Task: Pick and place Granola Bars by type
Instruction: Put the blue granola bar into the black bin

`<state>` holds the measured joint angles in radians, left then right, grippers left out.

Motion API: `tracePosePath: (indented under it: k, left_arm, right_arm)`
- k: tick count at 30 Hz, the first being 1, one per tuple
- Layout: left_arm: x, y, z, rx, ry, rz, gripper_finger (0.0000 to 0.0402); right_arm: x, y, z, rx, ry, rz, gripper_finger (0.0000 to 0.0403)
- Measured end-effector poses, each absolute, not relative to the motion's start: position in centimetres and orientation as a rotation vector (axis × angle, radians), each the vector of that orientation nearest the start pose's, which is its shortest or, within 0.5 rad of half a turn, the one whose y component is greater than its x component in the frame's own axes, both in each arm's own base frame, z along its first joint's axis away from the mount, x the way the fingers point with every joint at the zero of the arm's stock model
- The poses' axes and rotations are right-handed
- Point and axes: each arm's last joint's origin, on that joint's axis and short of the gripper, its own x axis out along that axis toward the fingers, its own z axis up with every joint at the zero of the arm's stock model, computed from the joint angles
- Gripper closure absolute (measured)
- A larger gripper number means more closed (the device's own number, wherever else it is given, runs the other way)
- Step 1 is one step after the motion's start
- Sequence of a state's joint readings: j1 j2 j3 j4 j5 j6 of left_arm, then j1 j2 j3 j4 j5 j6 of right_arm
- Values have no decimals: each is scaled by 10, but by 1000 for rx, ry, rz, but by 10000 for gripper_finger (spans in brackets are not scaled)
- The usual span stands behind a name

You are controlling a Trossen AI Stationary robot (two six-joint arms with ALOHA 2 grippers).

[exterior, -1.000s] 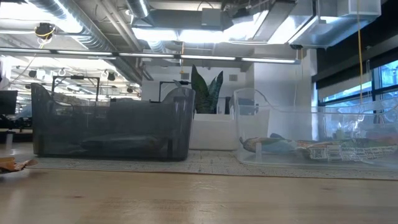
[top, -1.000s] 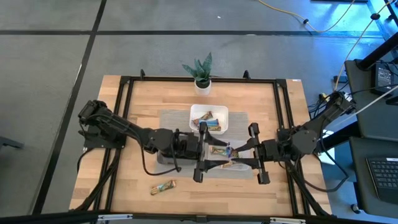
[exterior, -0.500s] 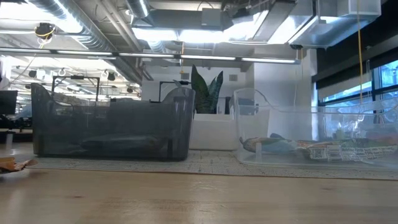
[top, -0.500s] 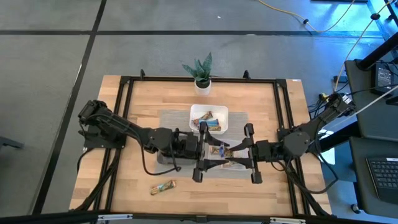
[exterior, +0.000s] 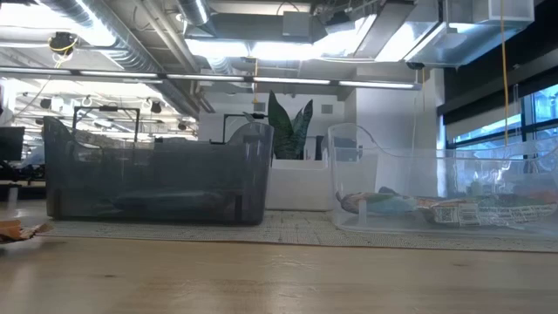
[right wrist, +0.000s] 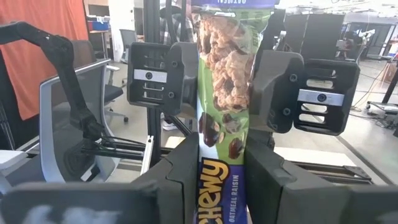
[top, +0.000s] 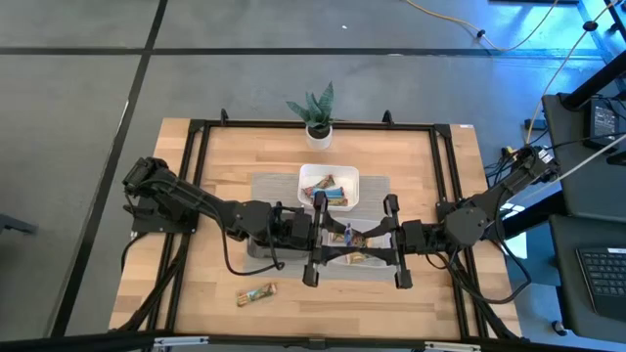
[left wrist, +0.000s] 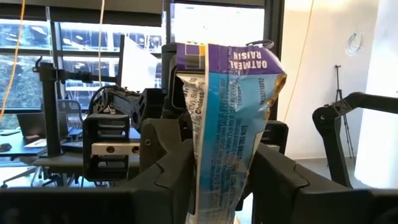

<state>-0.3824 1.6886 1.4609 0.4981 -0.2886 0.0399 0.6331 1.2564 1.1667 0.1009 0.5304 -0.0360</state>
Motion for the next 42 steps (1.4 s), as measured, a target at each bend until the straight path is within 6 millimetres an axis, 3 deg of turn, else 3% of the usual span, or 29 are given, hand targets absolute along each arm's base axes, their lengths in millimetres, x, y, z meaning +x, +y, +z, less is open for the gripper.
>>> tracePosePath:
  k: [13,22,28,37,42]
  left_arm:
    - [370,-140,394,-48,-256,-90,301]
    - [361,-136,397,-20,-165,-62,302]
    - [341,-126,384,-62,160,16,302]
    - [319,-114,319,-187,781,244,302]
    - [319,-108,292,-226,970,368,302]
  right_arm:
    - [234,154,393,-31,-4,103,244]
    - [226,148,379,42,172,91,157]
    - [220,145,357,18,396,106,132]
    - [217,142,349,40,479,69,134]
    - [220,137,349,45,479,48,134]
